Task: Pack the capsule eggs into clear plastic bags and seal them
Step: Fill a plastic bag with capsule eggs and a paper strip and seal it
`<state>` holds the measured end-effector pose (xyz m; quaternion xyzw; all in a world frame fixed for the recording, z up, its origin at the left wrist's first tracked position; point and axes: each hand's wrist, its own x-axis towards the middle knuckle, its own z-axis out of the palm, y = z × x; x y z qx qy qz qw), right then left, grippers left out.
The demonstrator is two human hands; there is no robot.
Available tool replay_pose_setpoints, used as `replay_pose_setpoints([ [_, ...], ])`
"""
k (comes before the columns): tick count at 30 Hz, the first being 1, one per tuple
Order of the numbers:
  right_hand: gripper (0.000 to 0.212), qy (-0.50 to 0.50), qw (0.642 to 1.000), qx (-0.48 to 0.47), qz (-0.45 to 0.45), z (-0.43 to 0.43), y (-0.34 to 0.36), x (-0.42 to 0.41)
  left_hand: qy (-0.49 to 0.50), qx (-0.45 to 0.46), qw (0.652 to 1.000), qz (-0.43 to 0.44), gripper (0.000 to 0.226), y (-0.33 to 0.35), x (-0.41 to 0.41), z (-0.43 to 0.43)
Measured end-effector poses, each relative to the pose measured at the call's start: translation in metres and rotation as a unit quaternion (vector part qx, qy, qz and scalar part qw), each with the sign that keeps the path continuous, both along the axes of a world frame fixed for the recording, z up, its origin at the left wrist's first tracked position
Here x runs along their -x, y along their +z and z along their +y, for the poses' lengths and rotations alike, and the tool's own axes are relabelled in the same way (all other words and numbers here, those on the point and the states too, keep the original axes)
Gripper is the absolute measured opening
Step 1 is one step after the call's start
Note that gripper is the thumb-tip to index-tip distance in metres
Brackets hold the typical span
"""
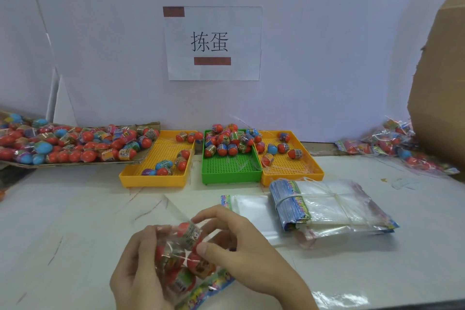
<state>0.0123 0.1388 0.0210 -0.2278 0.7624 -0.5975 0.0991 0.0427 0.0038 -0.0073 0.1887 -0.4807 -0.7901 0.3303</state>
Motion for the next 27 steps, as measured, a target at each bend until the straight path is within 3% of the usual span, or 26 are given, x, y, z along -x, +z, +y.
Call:
replay_pose_setpoints([
  [3, 0.038, -0.052, 0.997, 0.05, 0.035, -0.004, 0.0, 0.0, -0.039, 0.097, 0.994, -0.017, 0.022, -0.002, -0.001, 0.0],
  [5, 0.03, -0.104, 0.989, 0.099, 0.046, -0.008, 0.001, 0.0, -0.052, 0.138, 0.989, -0.011, 0.021, -0.002, -0.001, 0.0],
  [9, 0.006, -0.162, 0.978, 0.115, 0.069, -0.007, 0.0, 0.002, -0.097, 0.089, 0.991, 0.004, 0.021, -0.001, -0.004, -0.002],
  [15, 0.018, -0.175, 0.97, 0.158, 0.058, 0.0, 0.003, 0.003, -0.114, 0.019, 0.993, 0.023, 0.034, 0.002, 0.0, -0.006],
  [21, 0.024, -0.22, 0.961, 0.15, 0.069, 0.004, 0.003, 0.004, -0.135, 0.029, 0.99, -0.006, 0.038, 0.006, 0.006, -0.006],
  [24, 0.03, -0.29, 0.942, 0.09, 0.14, 0.006, 0.002, 0.005, -0.137, 0.099, 0.985, -0.01, 0.034, 0.008, 0.012, -0.001],
  [27, 0.038, -0.335, 0.898, 0.022, 0.285, 0.01, 0.004, 0.004, -0.131, 0.192, 0.973, 0.011, 0.034, 0.013, 0.016, 0.008],
])
